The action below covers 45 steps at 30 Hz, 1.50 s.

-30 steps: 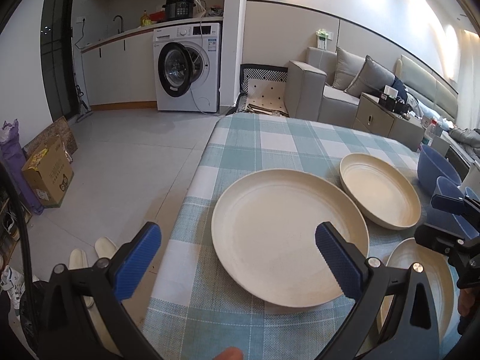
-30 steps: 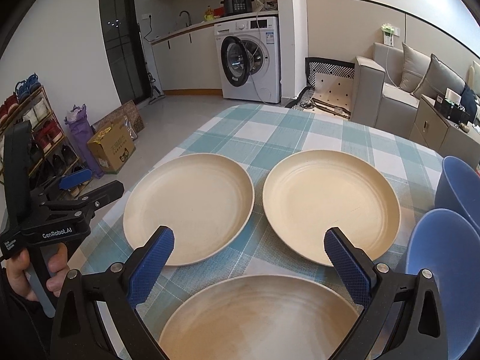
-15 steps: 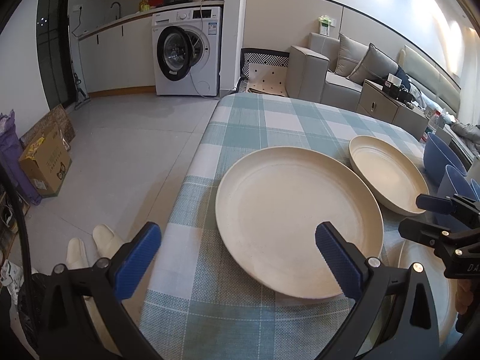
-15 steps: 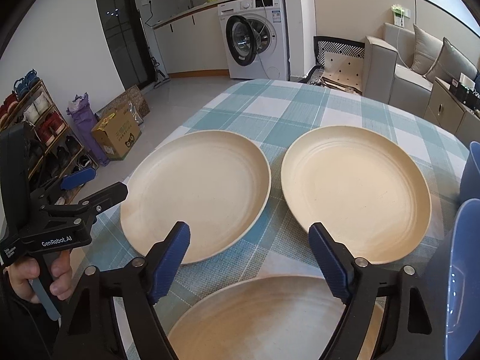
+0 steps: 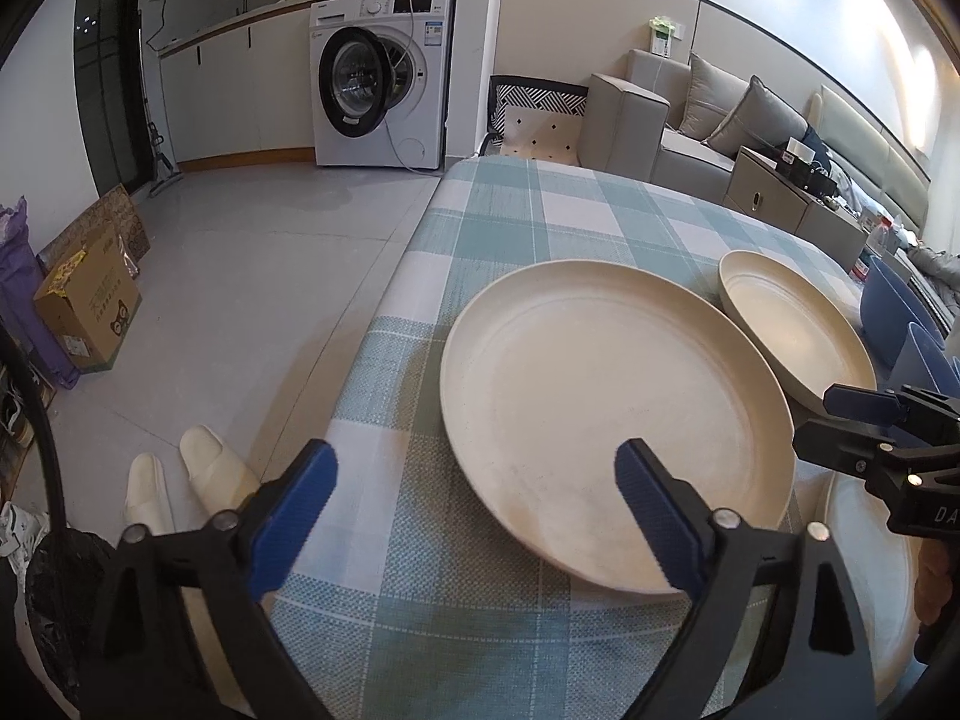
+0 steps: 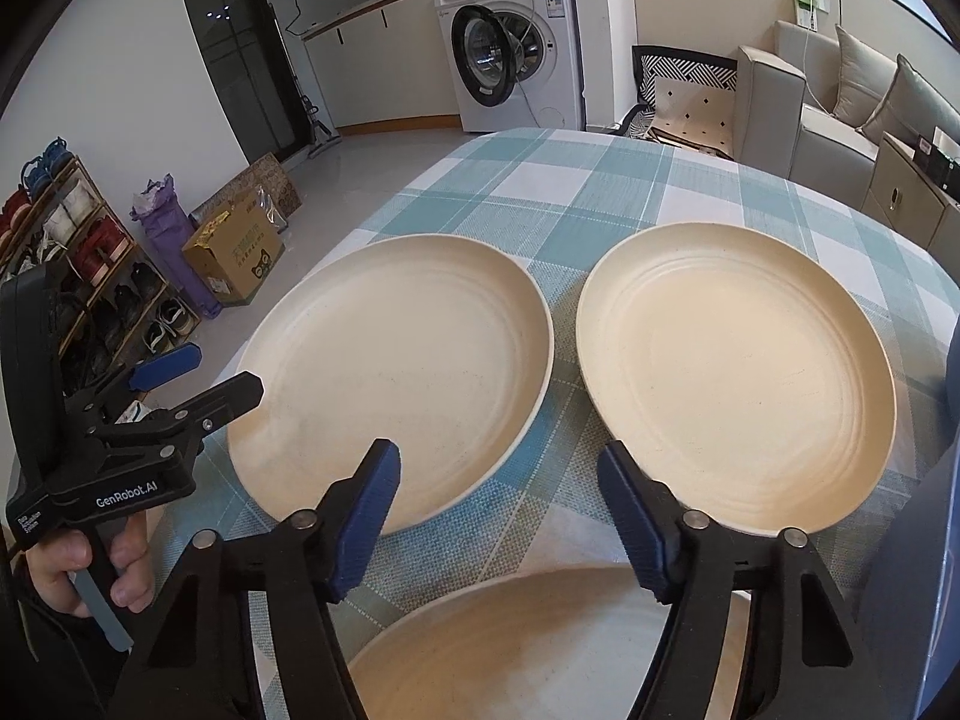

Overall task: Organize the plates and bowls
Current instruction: 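Close the left gripper on the cream plate rim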

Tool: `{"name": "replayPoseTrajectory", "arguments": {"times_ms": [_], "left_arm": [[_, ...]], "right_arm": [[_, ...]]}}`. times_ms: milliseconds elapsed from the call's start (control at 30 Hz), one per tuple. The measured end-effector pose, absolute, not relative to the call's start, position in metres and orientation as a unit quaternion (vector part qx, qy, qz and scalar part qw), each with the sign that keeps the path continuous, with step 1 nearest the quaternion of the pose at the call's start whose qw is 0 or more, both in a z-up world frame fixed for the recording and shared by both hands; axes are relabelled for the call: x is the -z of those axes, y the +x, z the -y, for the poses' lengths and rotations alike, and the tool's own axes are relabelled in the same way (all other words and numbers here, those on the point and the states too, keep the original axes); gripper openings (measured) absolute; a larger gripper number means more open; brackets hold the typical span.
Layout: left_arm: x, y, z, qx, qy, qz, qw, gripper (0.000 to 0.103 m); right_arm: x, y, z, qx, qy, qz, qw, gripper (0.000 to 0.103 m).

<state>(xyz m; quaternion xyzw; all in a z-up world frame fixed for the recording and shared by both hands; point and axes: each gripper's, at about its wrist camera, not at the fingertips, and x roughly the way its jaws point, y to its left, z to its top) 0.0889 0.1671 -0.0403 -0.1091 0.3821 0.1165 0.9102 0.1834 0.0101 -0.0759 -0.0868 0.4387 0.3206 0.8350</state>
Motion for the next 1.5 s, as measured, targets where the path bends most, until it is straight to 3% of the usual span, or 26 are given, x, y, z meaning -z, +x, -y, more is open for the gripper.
{"name": "replayPoseTrajectory", "arguments": {"times_ms": [133,767,1267,1500], "left_arm": [[0.046,0.09,-0.171,-0.118,-0.115,-0.389,0.906,0.078],[0.06,0.093,-0.175,-0.109,-0.126,-0.405,0.899,0.046],[0.058,0.094,-0.167,-0.087,-0.115,-0.402,0.904,0.026],[0.059,0.095,-0.165,-0.09,-0.107,-0.406,0.903,0.024]], "right_arm": [[0.08,0.187,-0.013,-0.321,-0.088,-0.445,0.831,0.065],[0.099,0.198,-0.032,-0.311,-0.102,-0.466,0.822,0.035],[0.099,0.197,-0.035,-0.308,-0.114,-0.459,0.825,0.027],[0.095,0.191,-0.037,-0.311,-0.129,-0.448,0.829,0.027]]}}
